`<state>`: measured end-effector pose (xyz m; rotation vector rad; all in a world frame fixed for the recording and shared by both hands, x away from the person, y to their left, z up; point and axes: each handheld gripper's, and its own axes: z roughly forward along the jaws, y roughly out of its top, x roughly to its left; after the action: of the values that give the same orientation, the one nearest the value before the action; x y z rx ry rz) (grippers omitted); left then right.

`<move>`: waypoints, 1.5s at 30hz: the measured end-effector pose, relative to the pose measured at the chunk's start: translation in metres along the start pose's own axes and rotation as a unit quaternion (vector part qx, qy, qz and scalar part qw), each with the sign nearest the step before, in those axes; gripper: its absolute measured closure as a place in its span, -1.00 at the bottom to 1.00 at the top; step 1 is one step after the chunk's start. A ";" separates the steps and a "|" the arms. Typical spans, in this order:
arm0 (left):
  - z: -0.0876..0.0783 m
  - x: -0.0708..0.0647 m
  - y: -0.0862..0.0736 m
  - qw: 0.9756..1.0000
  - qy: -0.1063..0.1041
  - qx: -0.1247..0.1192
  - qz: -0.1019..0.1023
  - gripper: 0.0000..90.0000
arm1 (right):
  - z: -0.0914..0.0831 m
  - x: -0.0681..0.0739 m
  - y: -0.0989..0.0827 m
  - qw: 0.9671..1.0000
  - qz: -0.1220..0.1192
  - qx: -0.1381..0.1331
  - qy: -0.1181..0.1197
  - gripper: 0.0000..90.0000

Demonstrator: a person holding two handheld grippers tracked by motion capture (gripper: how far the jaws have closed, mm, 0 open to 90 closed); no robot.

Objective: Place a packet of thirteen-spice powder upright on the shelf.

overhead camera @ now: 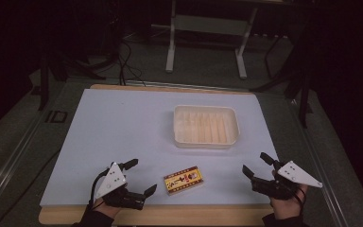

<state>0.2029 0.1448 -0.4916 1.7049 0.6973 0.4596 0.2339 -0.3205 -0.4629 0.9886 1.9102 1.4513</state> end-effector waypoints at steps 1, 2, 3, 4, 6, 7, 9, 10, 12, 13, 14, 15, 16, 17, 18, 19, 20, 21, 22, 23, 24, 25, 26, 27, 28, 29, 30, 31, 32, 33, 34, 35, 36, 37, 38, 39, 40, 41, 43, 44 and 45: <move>0.000 0.000 0.000 1.000 0.002 -0.001 0.001 -0.98 | 0.001 0.001 0.000 1.000 -0.006 0.002 0.001 -0.61; 0.000 0.000 0.000 1.000 0.001 -0.001 0.002 -0.98 | 0.001 0.001 0.000 1.000 -0.009 0.001 0.001 -0.61; -0.001 0.000 0.000 1.000 0.001 -0.003 0.001 -0.98 | 0.001 0.002 0.000 1.000 -0.013 0.001 0.000 -0.61; 0.000 0.000 0.001 1.000 0.000 -0.004 0.001 -0.98 | 0.000 0.002 0.000 1.000 -0.015 0.000 -0.001 -0.62; -0.001 0.000 0.000 1.000 0.002 -0.003 0.001 -0.98 | 0.000 0.002 0.000 1.000 -0.021 -0.004 -0.003 -0.62; -0.001 0.000 0.000 1.000 0.002 -0.004 -0.001 -0.98 | 0.000 0.001 0.000 1.000 -0.025 -0.005 -0.004 -0.62; -0.001 0.001 0.001 1.000 0.003 -0.004 -0.002 -0.98 | 0.000 -0.001 0.001 0.999 -0.037 -0.011 0.003 -0.60; -0.001 0.001 0.001 1.000 0.004 -0.002 -0.003 -0.98 | 0.000 -0.002 0.001 0.999 -0.047 -0.018 0.005 -0.60; -0.001 0.001 0.001 1.000 0.016 0.003 -0.001 -0.98 | -0.001 -0.002 0.002 0.998 -0.052 -0.027 0.010 -0.60; -0.002 0.002 0.001 1.000 0.014 0.000 -0.003 -0.98 | -0.002 -0.002 0.003 0.998 -0.050 -0.029 0.013 -0.61; -0.002 0.002 0.002 1.000 0.014 -0.003 -0.006 -0.98 | -0.002 -0.001 0.003 0.998 -0.052 -0.027 0.010 -0.61; -0.002 0.002 0.002 1.000 0.016 -0.004 -0.007 -0.98 | -0.002 -0.001 0.004 0.998 -0.056 -0.026 0.010 -0.62; -0.002 0.002 0.003 1.000 0.016 -0.005 -0.006 -0.98 | -0.002 0.000 0.004 0.998 -0.060 -0.024 0.010 -0.63; -0.003 0.002 0.003 1.000 0.011 -0.005 -0.010 -0.98 | -0.002 0.001 0.005 0.998 -0.062 -0.022 0.012 -0.65; -0.002 0.003 0.003 1.000 0.004 -0.005 -0.018 -0.98 | -0.001 0.002 0.005 0.998 -0.062 -0.018 0.013 -0.68; -0.002 0.003 0.004 1.000 -0.002 -0.007 -0.030 -0.98 | -0.001 0.003 0.005 0.998 -0.060 -0.018 0.017 -0.70; -0.002 0.004 0.005 0.999 -0.011 -0.006 -0.040 -0.98 | -0.001 0.004 0.005 0.998 -0.053 -0.017 0.024 -0.70; -0.002 0.004 0.006 0.999 -0.017 -0.005 -0.048 -0.98 | 0.000 0.005 0.005 0.998 -0.051 -0.014 0.025 -0.71; -0.002 0.004 0.008 0.999 -0.017 0.003 -0.050 -0.98 | 0.000 0.006 0.005 0.998 -0.051 -0.012 0.023 -0.71; -0.001 0.004 0.010 0.998 -0.017 0.010 -0.053 -0.98 | 0.000 0.006 0.005 0.998 -0.048 -0.012 0.023 -0.71; -0.001 0.004 0.012 0.998 -0.018 0.013 -0.057 -0.98 | -0.001 0.006 0.005 0.999 -0.045 -0.014 0.024 -0.71; -0.001 0.005 0.013 0.998 -0.020 0.018 -0.061 -0.98 | -0.001 0.006 0.005 0.999 -0.042 -0.015 0.023 -0.71; -0.001 0.006 0.014 0.997 -0.028 0.018 -0.066 -0.98 | -0.001 0.005 0.006 0.999 -0.042 -0.016 0.023 -0.71; 0.000 0.007 0.014 0.997 -0.034 0.017 -0.070 -0.98 | -0.001 0.005 0.006 0.999 -0.039 -0.017 0.026 -0.71; 0.001 0.008 0.015 0.997 -0.031 0.020 -0.073 -0.98 | -0.002 0.004 0.006 0.999 -0.036 -0.017 0.025 -0.71; 0.003 0.009 0.015 0.996 -0.037 0.021 -0.074 -0.98 | -0.002 0.004 0.006 0.999 -0.035 -0.016 0.024 -0.71; 0.004 0.009 0.016 0.996 -0.039 0.021 -0.073 -0.98 | -0.002 0.004 0.006 0.999 -0.033 -0.015 0.029 -0.71; 0.005 0.009 0.017 0.997 -0.039 0.021 -0.068 -0.98 | -0.002 0.005 0.006 0.999 -0.034 -0.016 0.028 -0.71; 0.007 0.009 0.018 0.997 -0.041 0.021 -0.061 -0.98 | -0.002 0.005 0.006 0.999 -0.040 -0.016 0.026 -0.71; 0.008 0.007 0.019 0.997 -0.044 0.022 -0.055 -0.98 | -0.002 0.006 0.007 0.999 -0.041 -0.016 0.026 -0.71; 0.010 0.006 0.020 0.997 -0.048 0.026 -0.049 -0.98 | -0.002 0.006 0.007 0.999 -0.041 -0.019 0.026 -0.71; 0.012 0.005 0.022 0.997 -0.051 0.030 -0.046 -0.98 | -0.002 0.006 0.007 0.999 -0.040 -0.020 0.027 -0.71; 0.014 0.004 0.023 0.997 -0.052 0.033 -0.041 -0.98 | -0.002 0.006 0.007 0.999 -0.041 -0.019 0.026 -0.71; 0.017 0.003 0.023 0.997 -0.053 0.034 -0.036 -0.98 | -0.002 0.006 0.007 0.999 -0.042 -0.019 0.024 -0.71; 0.019 0.001 0.024 0.997 -0.055 0.035 -0.034 -0.98 | -0.002 0.005 0.007 0.999 -0.043 -0.019 0.024 -0.71; 0.019 0.001 0.024 0.997 -0.055 0.035 -0.034 -0.98 | -0.001 0.005 0.007 0.999 -0.044 -0.018 0.025 -0.71; 0.022 0.000 0.025 0.997 -0.058 0.037 -0.031 -0.98 | -0.001 0.005 0.007 0.999 -0.044 -0.018 0.025 -0.71; 0.027 -0.002 0.026 0.997 -0.062 0.040 -0.027 -0.98 | -0.001 0.005 0.006 0.998 -0.047 -0.018 0.024 -0.71; 0.030 -0.003 0.027 0.997 -0.064 0.040 -0.027 -0.98 | -0.001 0.005 0.006 0.999 -0.044 -0.018 0.026 -0.71; 0.034 -0.003 0.028 0.996 -0.067 0.044 -0.026 -0.98 | -0.001 0.005 0.006 0.999 -0.043 -0.017 0.026 -0.71; 0.038 -0.005 0.029 0.996 -0.071 0.046 -0.022 -0.98 | -0.001 0.006 0.006 0.999 -0.041 -0.014 0.027 -0.71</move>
<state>0.2294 0.1089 -0.4724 1.7859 0.6607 0.2763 0.2316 -0.3155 -0.4569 0.8558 1.9405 1.4680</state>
